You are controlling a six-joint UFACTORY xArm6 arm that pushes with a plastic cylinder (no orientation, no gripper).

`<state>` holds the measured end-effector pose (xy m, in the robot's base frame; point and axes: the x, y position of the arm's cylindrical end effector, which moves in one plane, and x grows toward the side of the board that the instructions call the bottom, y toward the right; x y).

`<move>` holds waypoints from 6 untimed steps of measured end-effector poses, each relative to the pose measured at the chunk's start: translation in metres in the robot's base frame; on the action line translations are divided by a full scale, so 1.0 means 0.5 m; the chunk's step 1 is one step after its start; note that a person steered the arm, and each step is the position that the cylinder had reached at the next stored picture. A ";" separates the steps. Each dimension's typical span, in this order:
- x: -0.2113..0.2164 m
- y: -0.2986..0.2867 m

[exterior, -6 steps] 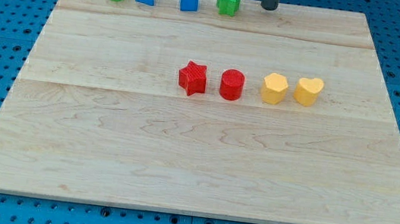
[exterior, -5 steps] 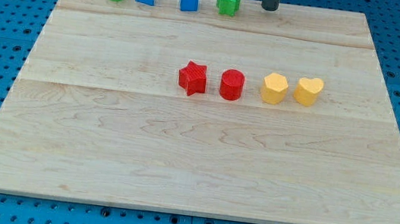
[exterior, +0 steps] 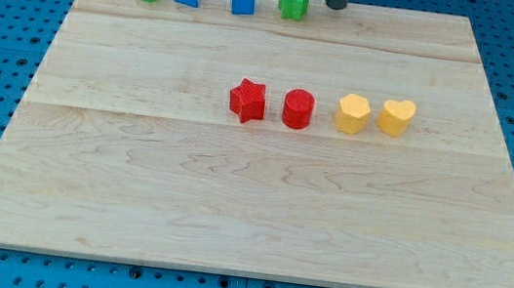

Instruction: Move the green star to the bottom of green circle

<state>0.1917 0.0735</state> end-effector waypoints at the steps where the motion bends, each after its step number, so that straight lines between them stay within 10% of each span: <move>1: 0.000 -0.014; 4: 0.003 -0.051; 6: 0.159 -0.143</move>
<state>0.2712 0.0022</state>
